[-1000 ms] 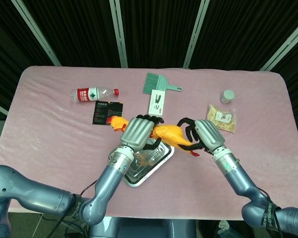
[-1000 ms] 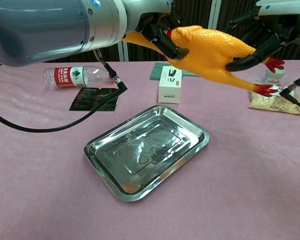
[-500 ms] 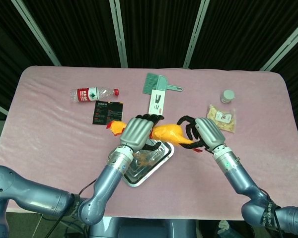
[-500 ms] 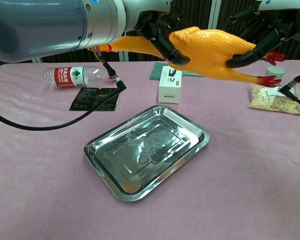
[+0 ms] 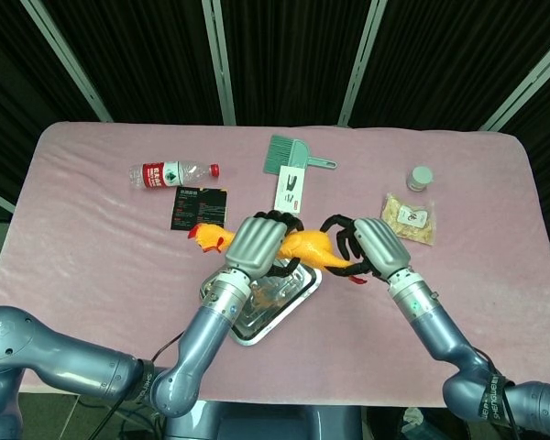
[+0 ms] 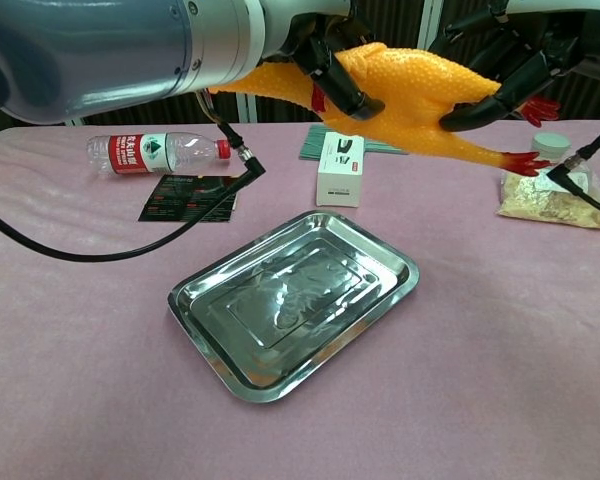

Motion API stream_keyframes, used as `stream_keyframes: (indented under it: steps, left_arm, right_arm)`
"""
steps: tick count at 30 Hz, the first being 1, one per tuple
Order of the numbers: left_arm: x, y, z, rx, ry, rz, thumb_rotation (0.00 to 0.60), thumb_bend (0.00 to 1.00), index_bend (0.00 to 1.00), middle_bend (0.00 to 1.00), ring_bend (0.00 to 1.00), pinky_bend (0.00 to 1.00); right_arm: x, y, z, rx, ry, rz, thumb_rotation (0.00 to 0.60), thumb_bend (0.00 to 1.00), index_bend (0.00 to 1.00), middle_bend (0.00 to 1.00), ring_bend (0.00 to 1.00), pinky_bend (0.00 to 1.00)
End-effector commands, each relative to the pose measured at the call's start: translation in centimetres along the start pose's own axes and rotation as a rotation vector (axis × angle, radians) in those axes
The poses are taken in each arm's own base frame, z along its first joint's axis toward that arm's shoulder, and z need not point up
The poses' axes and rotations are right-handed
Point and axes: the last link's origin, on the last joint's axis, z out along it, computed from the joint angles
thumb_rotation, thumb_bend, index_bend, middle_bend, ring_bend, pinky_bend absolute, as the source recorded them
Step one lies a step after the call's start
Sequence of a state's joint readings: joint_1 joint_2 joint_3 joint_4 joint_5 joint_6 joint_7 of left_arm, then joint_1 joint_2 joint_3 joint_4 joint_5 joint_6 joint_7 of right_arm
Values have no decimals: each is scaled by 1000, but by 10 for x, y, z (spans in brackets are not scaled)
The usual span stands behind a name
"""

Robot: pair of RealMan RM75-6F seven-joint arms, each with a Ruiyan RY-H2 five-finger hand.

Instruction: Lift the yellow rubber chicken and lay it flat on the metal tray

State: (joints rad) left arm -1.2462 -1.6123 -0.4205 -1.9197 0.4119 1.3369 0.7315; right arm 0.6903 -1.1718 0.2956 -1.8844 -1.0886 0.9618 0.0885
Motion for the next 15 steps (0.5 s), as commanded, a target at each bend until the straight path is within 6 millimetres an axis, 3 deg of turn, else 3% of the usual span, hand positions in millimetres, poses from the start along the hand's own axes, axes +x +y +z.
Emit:
stream_keyframes:
  steps: [1,9,15]
  left_arm:
    - [1,0,0,0,12,-3,600,507,471,338,239,293]
    - [0,-1,0,11,38,-21,600,581,596,409,259,306]
    - [0,-2,-1,15,50,-26,600,568,612,414,264,306]
  right_arm:
    - [0,-1,-1,2,-1,-2,600,430,1000,772,770,745]
    - [-1,-3,-3,8,-2,-3,600,431,1000,772,772,745]
    - [-2,-3,-3,7,-3,-3,600,430,1000,772,772,745]
